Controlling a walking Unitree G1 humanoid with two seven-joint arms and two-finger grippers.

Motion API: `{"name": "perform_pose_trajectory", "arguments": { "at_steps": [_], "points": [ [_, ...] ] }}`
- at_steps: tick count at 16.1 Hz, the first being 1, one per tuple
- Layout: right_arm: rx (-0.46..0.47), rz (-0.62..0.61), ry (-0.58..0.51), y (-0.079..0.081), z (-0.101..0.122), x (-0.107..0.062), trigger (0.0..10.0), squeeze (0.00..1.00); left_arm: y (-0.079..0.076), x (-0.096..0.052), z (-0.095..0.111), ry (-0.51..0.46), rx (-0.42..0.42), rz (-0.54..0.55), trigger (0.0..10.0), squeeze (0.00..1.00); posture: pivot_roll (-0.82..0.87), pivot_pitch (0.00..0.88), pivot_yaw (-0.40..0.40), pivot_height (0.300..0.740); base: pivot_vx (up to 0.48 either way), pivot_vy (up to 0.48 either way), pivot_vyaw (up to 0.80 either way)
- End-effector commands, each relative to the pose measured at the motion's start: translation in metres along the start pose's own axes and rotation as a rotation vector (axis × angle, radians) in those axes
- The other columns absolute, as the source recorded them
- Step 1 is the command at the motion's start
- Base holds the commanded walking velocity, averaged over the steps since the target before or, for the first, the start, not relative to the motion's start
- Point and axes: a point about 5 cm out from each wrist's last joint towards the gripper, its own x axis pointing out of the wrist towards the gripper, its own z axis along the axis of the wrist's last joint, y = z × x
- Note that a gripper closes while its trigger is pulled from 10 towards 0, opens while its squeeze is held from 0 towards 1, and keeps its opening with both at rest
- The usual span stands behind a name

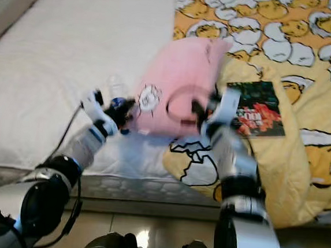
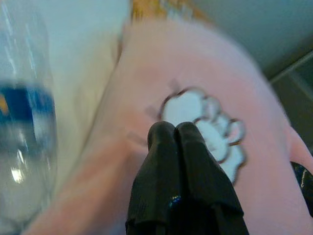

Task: Clean up the room

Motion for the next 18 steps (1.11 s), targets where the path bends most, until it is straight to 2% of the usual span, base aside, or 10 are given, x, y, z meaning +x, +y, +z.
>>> {"name": "perform_pose_trajectory", "arguments": {
  "at_steps": [1,3,5,6,7,9,12,13,14,18],
  "points": [
    [0.015,0.022,-0.015,0.004,0.002,0.002,0.0,0.00,0.000,0.002,0.015,-0.043,0.005,-0.014,0.0,0.00,-0.19,0.000,0.155,0.740,0.000,0.000,0.00],
    [-0.010,0.029,-0.088,0.002,0.030,0.007,0.0,0.00,-0.006,0.006,0.043,-0.118,0.023,-0.078,0.0,0.00,-0.19,0.000,0.160,0.740,0.000,0.000,0.00],
    [-0.011,0.013,-0.088,-0.002,0.031,0.006,0.0,0.00,-0.006,0.006,0.048,-0.122,0.044,-0.069,0.0,0.00,-0.19,0.000,0.160,0.740,0.000,0.000,0.00],
    [-0.006,0.001,-0.080,-0.006,0.027,0.005,0.0,0.00,-0.002,0.006,0.049,-0.105,0.067,-0.029,0.0,0.00,-0.19,0.000,0.162,0.740,0.000,0.000,0.00],
    [-0.014,-0.017,-0.063,-0.009,0.020,0.003,0.0,0.00,0.000,0.005,0.050,-0.097,0.124,0.009,10.0,0.00,-0.19,0.000,0.165,0.740,0.000,0.000,0.00],
    [-0.046,-0.050,-0.049,-0.013,0.014,0.002,0.0,0.00,0.000,0.003,0.053,-0.107,0.215,0.016,10.0,0.00,-0.19,0.000,0.165,0.740,0.000,0.000,0.00],
    [-0.162,-0.082,-0.086,-0.014,0.019,0.001,0.0,0.00,-0.004,0.003,0.058,-0.126,0.362,0.029,10.0,0.00,-0.19,0.000,0.165,0.740,0.000,0.000,0.00],
    [-0.262,-0.104,-0.139,-0.014,0.029,0.000,0.0,0.00,-0.009,0.003,0.058,-0.139,0.445,0.025,10.0,0.00,-0.19,0.000,0.163,0.740,0.000,0.000,0.00],
    [-0.332,-0.097,-0.193,-0.009,0.043,0.000,0.0,0.00,-0.013,0.002,0.056,-0.148,0.489,0.010,10.0,0.00,-0.19,0.000,0.166,0.740,0.000,0.000,0.00],
    [-0.429,-0.062,-0.268,0.007,0.096,0.016,0.0,0.00,-0.015,0.000,0.047,-0.148,0.514,0.020,10.0,0.00,-0.20,0.000,0.156,0.740,0.000,0.000,0.00]
  ]
}}
